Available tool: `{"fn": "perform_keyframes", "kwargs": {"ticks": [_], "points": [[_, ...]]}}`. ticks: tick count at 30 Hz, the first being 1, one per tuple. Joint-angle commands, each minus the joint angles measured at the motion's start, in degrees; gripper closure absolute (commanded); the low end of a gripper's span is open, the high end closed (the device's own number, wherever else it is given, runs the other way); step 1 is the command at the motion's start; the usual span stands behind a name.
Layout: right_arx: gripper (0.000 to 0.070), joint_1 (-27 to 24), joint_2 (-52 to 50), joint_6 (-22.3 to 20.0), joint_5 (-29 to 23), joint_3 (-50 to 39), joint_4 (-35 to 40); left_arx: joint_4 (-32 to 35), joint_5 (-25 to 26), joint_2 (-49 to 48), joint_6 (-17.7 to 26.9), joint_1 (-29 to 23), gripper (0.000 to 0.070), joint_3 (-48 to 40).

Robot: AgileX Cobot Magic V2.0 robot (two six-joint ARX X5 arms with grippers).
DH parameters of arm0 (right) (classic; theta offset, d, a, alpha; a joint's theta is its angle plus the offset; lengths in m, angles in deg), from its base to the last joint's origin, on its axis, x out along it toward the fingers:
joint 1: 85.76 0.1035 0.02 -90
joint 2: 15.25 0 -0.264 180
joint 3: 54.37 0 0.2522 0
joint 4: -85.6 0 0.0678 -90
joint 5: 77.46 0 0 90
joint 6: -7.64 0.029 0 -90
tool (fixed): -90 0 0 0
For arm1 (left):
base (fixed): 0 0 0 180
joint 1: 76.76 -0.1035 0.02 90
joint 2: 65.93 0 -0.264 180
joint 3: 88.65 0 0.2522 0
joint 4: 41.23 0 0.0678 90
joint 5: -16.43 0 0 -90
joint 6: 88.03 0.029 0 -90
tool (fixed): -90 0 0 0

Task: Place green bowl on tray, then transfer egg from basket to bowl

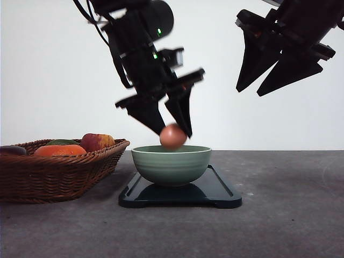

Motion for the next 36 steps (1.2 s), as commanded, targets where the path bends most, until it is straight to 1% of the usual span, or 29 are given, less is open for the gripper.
{"fn": "perform_keyframes", "kwargs": {"ticks": [1,12,16,18,21,23,30,33,36], "points": [[0.0423,0.35,0.57,-0.28,-0.04,0.63,0.48,0.3,-0.72,2.08,0.55,0.87,0.0527,1.29],[0.0423,0.35,0.57,-0.51,-0.02,0.63,0.48,0.48,-3.44,5.73,0.54,1.6,0.0527,1.29],[0.0423,0.35,0.57,-0.66,-0.04,0.63,0.5,1.25,-5.58,5.73,0.52,1.82,0.0506,1.29],[0.0423,0.35,0.57,-0.68,-0.02,0.63,0.5,1.3,-5.64,5.73,0.49,1.79,0.0475,1.29],[0.0423,0.35,0.57,-0.68,-0.02,0.63,0.5,1.3,-5.62,5.73,0.23,1.84,0.0362,1.29],[0.0423,0.35,0.57,-0.68,-0.02,0.63,0.5,1.29,-5.62,5.73,0.08,1.9,0.0343,1.29],[0.0423,0.35,0.57,-0.76,-0.02,0.63,0.48,0.94,-5.58,5.51,-0.09,1.9,0.0343,1.59],[0.0423,0.35,0.57,-1.5,-0.02,0.63,0.42,-0.59,-5.58,4.65,-0.09,1.62,0.0343,3.03],[0.0423,0.35,0.57,-1.94,-0.02,0.63,0.15,-4.77,-5.58,3.38,-0.07,1.07,0.0345,6.07]]}}
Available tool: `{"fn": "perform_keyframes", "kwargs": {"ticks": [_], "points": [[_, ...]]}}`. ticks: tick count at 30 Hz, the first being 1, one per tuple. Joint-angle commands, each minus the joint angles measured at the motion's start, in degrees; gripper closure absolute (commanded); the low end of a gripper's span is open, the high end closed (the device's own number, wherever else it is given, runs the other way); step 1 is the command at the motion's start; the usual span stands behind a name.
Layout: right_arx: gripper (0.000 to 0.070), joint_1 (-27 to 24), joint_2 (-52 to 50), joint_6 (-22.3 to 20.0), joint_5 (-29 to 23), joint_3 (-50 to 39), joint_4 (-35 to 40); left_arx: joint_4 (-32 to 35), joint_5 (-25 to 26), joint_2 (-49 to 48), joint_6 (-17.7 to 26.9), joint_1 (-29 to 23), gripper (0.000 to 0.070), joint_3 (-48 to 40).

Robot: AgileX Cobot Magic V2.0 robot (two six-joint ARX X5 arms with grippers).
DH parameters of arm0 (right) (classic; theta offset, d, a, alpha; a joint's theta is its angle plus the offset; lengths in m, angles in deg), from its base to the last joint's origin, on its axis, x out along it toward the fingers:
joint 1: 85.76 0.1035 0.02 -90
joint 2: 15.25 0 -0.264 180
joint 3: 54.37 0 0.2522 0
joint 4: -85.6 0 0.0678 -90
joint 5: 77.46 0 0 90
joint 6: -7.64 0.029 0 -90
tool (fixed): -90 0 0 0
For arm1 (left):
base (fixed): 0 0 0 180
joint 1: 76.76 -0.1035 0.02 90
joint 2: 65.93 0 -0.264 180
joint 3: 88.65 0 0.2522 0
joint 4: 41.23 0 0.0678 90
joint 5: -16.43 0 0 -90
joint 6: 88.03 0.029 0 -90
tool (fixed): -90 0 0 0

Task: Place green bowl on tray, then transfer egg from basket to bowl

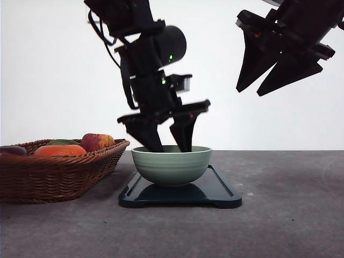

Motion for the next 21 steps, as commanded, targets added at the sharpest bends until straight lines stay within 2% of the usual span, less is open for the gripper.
{"fn": "perform_keyframes", "kwargs": {"ticks": [1,4,7,15,21], "points": [[0.0423,0.35,0.57,-0.91,-0.02,0.63,0.16,-2.81,-0.15,-1.15,-0.02,-0.11,0.0345,3.74],[0.0423,0.35,0.57,-0.94,-0.04,0.63,-0.04,-9.48,-0.17,-2.16,0.37,-0.69,0.0345,7.39],[0.0423,0.35,0.57,-0.94,-0.04,0.63,-0.07,-11.06,-0.15,-4.25,0.4,-1.27,0.0345,7.84],[0.0423,0.35,0.57,-0.94,-0.07,0.63,-1.0,-10.14,-0.17,-11.38,0.31,-1.92,0.0348,4.58],[0.0423,0.35,0.57,-0.94,-0.07,0.63,-1.11,-3.06,-1.11,-19.98,-0.5,-2.72,0.0349,-7.7]]}}
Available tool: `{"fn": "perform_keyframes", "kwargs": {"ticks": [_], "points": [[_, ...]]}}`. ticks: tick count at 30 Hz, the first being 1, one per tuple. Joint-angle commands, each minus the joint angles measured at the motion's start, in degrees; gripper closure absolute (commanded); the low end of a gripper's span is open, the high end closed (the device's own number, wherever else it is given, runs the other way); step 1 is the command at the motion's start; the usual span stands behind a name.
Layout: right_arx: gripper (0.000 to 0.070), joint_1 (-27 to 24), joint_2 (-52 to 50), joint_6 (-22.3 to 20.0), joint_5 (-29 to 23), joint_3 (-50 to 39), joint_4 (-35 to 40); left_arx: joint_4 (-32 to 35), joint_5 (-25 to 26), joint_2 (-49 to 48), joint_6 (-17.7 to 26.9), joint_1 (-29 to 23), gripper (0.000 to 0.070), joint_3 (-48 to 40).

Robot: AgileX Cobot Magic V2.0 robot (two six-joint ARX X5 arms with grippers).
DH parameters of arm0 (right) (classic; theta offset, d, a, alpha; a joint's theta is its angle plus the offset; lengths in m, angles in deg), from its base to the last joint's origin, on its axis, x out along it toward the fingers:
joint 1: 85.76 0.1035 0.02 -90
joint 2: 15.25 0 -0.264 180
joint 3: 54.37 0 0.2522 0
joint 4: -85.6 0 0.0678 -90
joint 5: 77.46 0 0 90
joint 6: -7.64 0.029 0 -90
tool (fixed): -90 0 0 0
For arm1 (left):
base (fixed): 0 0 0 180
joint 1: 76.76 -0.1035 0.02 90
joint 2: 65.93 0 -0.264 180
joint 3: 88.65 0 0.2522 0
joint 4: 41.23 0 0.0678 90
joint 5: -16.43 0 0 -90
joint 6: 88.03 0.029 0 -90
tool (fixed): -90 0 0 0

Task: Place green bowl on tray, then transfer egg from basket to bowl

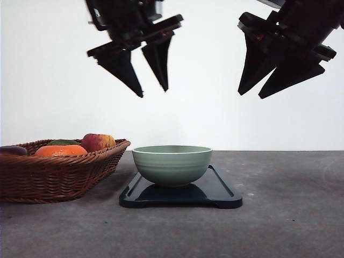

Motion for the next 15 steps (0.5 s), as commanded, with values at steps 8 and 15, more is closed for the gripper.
{"fn": "perform_keyframes", "kwargs": {"ticks": [8,15], "points": [[0.0423,0.36,0.57,-0.49,-0.04,0.63,0.17,10.17,-1.31,-17.17,-2.63,-3.69,0.0349,-21.28],[0.0423,0.46,0.57,-3.01,-0.04,0.63,0.26,12.42,-1.29,-30.78,-3.17,-10.05,0.0349,-34.84]]}}
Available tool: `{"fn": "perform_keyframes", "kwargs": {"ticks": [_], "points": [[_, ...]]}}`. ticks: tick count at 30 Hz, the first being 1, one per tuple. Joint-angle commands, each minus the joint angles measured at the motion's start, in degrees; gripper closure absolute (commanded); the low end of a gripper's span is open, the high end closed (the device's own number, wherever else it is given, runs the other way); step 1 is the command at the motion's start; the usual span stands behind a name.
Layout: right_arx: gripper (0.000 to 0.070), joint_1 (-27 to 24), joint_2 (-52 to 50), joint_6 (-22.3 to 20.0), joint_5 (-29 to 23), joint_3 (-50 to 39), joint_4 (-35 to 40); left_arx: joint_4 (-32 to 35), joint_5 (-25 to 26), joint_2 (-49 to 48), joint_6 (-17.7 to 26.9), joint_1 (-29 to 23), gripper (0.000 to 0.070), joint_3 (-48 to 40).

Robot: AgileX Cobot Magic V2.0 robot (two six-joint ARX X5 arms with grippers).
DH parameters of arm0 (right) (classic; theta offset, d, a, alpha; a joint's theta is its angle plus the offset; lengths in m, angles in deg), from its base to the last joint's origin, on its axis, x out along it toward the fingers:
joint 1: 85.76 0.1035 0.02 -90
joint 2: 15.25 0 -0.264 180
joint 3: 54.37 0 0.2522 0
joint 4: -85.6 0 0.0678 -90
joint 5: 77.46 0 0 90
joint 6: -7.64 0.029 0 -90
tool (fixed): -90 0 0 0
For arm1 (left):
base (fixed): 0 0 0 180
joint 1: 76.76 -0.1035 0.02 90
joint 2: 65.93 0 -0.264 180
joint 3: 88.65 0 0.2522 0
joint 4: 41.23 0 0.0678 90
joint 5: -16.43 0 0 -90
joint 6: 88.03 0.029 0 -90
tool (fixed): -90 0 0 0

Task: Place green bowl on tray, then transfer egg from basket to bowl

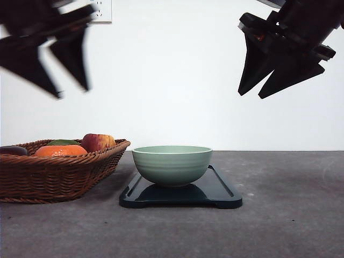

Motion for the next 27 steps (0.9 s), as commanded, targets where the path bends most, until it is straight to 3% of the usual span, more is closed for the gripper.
{"fn": "perform_keyframes", "kwargs": {"ticks": [1,9,17,18,19,20,27], "points": [[0.0423,0.35,0.57,-1.67,-0.04,0.63,0.33,0.57,-0.28,-2.58,-0.3,-0.98,0.0349,-1.82],[0.0423,0.35,0.57,-1.8,-0.02,0.63,0.31,-0.8,-0.28,-14.14,-0.32,-7.44,0.035,-9.67],[0.0428,0.33,0.57,-2.0,-0.09,0.63,0.31,-5.34,-0.17,-16.3,-0.32,-9.03,0.0362,-10.01],[0.0441,0.33,0.57,-2.0,-0.13,0.63,0.41,-5.42,-0.17,-16.29,-0.32,-9.03,0.0389,-10.01],[0.0595,0.33,0.57,-1.93,-0.13,0.63,0.67,-5.45,-0.13,-16.3,-0.3,-9.03,0.0583,-10.01],[0.0686,0.33,0.57,-1.87,-0.12,0.63,0.95,-5.46,-0.1,-16.31,-0.26,-9.03,0.0699,-10.01],[0.0685,0.63,0.57,-1.62,1.84,0.63,0.75,-6.28,-0.1,-16.31,-0.16,-9.03,0.07,-9.99]]}}
